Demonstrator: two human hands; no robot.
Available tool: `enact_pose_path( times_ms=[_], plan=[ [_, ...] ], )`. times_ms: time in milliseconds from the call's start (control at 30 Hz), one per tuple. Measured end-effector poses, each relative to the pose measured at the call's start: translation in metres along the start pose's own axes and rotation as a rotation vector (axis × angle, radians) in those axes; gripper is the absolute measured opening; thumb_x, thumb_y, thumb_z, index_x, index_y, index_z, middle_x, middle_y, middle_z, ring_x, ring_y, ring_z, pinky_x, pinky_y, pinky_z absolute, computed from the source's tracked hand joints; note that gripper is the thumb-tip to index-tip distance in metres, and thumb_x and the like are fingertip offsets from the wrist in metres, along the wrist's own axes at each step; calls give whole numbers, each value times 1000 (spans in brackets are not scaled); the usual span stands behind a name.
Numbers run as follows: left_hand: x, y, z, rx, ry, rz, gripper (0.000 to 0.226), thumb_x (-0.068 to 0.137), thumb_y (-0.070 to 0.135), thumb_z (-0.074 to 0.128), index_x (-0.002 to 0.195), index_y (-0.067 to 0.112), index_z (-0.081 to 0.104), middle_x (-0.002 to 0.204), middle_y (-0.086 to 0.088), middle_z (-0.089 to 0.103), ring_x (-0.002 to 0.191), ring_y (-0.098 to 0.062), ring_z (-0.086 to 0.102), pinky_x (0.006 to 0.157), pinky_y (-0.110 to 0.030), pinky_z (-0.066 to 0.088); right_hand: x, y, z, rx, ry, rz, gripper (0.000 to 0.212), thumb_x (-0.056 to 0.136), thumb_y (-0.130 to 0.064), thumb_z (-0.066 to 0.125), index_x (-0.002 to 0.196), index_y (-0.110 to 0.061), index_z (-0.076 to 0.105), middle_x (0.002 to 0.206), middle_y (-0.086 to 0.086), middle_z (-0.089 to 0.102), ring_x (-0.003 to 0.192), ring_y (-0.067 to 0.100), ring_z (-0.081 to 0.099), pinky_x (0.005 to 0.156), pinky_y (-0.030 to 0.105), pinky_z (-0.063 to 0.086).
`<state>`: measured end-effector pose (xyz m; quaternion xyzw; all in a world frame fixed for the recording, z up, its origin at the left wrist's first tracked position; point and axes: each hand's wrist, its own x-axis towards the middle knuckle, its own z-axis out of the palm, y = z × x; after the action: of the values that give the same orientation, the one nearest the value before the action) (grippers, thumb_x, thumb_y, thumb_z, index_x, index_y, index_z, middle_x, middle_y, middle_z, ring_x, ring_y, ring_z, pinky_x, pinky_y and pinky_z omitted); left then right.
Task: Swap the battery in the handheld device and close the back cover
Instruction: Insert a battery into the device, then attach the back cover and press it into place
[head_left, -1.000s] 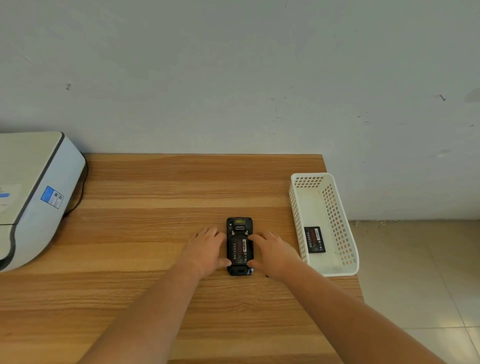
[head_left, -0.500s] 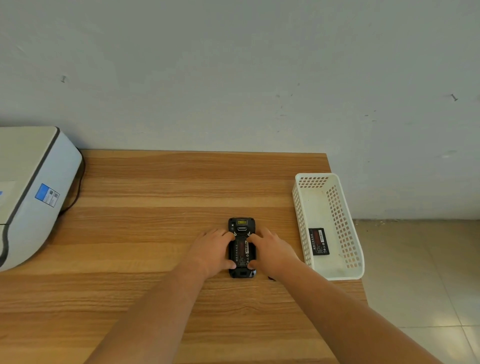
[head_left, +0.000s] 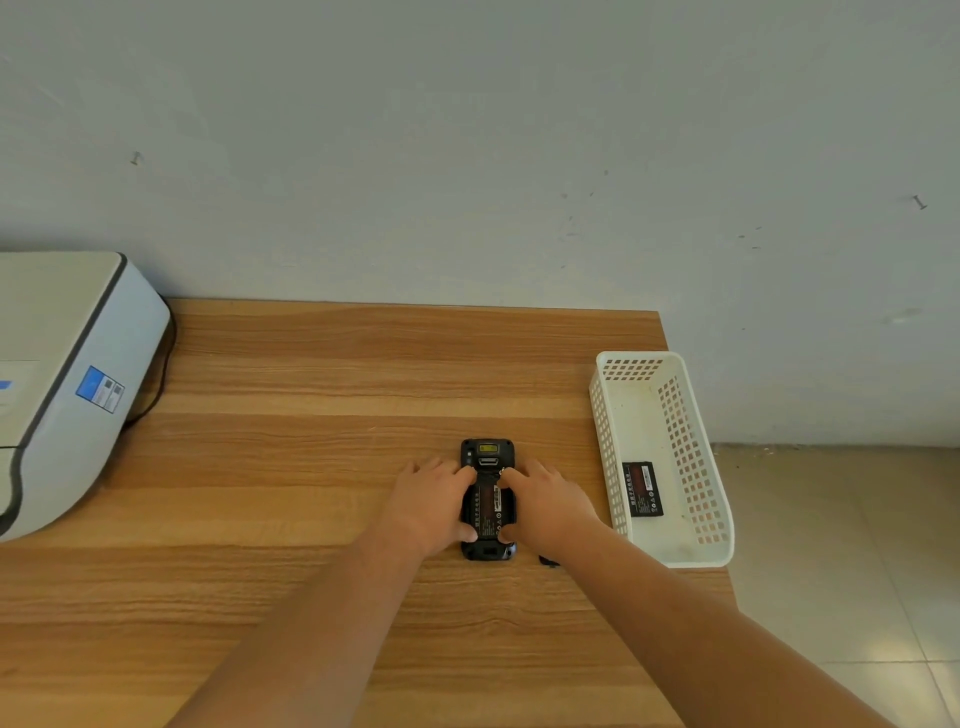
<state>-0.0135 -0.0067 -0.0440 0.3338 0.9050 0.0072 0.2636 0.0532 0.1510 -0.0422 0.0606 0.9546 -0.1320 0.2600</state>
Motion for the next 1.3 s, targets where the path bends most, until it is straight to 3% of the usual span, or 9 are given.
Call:
enact_pose_path(
  times_ms=[233,400,533,667,967,1033,1200,1300],
  plan=[
    [-1,7,-2,29,4,-27,52,81,42,72,125,24,51,128,1,57,126,-21,45,109,-47,33,-1,0,2,13,-8,0,61,79,-39,73,131,-26,44,134,5,44,121,26,45,94,42,46],
    [-11,5,1,3,8,-44,62,88,48,62,141,25,39,140,-1,50,133,-22,41,113,-47,31,-5,16,-11,199,-32,40,65,83,-32,72,140,-24,43,144,4,40,130,25,41,105,41,42],
    [-22,3,-4,-81,44,-96,55,94,53,48,140,24,42,141,0,48,134,-21,40,114,-45,30,-11,32,-13,-1,-59,42,56,82,-27,74,132,-15,50,135,6,45,123,27,47,99,42,47],
    [-29,-3,-7,-64,-46,-144,60,95,61,38,139,22,46,148,-2,43,140,-23,34,117,-47,25,-16,34,-7,-215,-150,46,78,72,-29,81,137,-13,42,137,8,39,125,29,41,101,45,47],
    [-54,-20,2,-21,-156,-189,63,96,60,29,138,18,48,145,-6,48,134,-23,40,115,-45,27,-15,29,-3,-271,-134,94,90,65,-29,87,137,-11,36,135,10,39,123,29,44,100,43,47],
    [-56,-22,3,-21,-163,-193,62,96,61,30,138,19,49,144,-6,49,133,-22,42,115,-45,28,-15,28,-2,-269,-140,84,85,68,-25,85,135,-12,35,132,9,42,121,30,47,98,43,48],
    [-59,-23,4,-20,-179,-181,62,96,62,30,135,19,51,142,-7,50,131,-22,44,114,-44,30,-11,30,-12,-195,-300,38,37,85,-13,69,119,-9,56,121,11,59,105,27,60,88,38,53],
    [-60,-25,4,-40,-170,-178,56,95,62,33,124,21,57,132,-3,57,122,-19,49,110,-42,34,-11,34,-29,-124,-401,41,42,90,-16,66,131,-12,57,129,10,60,116,27,57,99,39,48]
  ],
)
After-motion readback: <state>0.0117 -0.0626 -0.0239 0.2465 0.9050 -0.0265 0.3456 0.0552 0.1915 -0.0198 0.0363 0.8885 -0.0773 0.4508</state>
